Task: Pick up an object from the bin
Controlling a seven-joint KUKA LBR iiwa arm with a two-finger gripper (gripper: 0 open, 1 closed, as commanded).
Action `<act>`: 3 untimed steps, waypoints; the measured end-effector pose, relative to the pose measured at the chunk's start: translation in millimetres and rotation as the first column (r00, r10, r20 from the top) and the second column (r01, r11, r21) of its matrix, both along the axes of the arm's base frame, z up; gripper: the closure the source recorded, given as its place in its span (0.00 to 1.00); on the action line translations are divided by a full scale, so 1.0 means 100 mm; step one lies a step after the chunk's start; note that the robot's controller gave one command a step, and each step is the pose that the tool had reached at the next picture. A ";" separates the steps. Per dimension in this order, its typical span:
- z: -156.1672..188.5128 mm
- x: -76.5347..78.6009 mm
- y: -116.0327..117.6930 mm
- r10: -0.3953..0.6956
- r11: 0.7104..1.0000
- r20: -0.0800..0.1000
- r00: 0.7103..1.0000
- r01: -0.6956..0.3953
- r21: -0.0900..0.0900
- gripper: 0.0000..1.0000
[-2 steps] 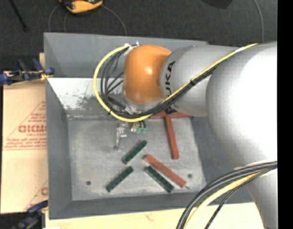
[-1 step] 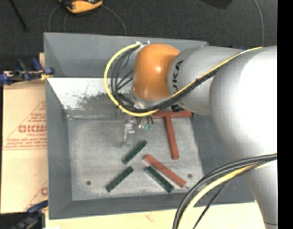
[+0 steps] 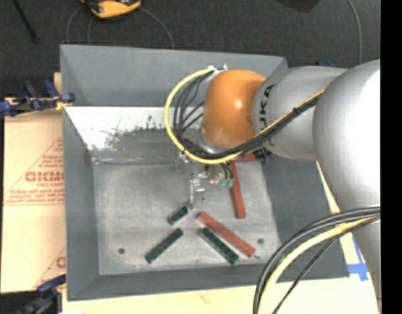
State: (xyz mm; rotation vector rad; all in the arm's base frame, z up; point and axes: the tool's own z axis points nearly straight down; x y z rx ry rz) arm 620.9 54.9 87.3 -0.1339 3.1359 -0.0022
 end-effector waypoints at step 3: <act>-0.08 -0.72 0.11 0.142 0.990 0.000 0.990 -0.142 0.001 1.00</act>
Offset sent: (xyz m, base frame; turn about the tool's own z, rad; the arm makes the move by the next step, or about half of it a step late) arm -0.0833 0.0194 -0.0054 0.1797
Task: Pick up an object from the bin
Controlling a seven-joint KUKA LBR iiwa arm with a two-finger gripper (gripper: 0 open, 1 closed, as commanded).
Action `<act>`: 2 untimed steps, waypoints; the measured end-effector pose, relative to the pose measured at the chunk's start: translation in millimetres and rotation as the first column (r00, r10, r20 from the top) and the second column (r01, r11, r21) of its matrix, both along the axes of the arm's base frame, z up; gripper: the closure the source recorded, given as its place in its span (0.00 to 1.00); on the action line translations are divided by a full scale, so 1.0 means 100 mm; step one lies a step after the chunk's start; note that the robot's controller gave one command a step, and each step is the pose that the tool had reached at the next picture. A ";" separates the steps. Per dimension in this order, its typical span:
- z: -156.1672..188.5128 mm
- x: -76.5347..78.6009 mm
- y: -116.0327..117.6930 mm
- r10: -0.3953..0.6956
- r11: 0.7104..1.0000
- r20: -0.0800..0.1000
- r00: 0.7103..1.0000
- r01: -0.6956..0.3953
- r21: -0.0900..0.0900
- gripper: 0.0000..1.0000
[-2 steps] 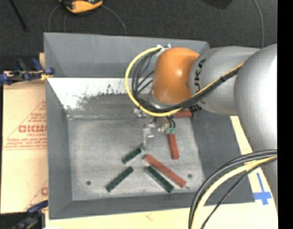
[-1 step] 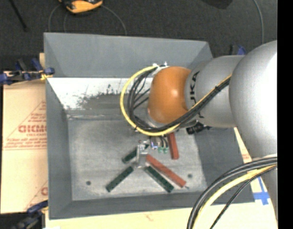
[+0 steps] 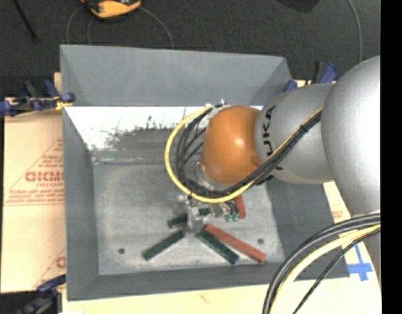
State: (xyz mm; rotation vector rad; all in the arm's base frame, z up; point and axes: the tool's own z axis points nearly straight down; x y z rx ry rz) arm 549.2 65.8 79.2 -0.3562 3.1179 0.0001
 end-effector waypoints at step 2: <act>1.34 -0.11 0.06 0.049 0.999 0.001 0.999 -0.049 0.000 1.00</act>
Offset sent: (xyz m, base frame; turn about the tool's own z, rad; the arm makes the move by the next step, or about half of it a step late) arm -0.0124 0.0071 0.1337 -0.0531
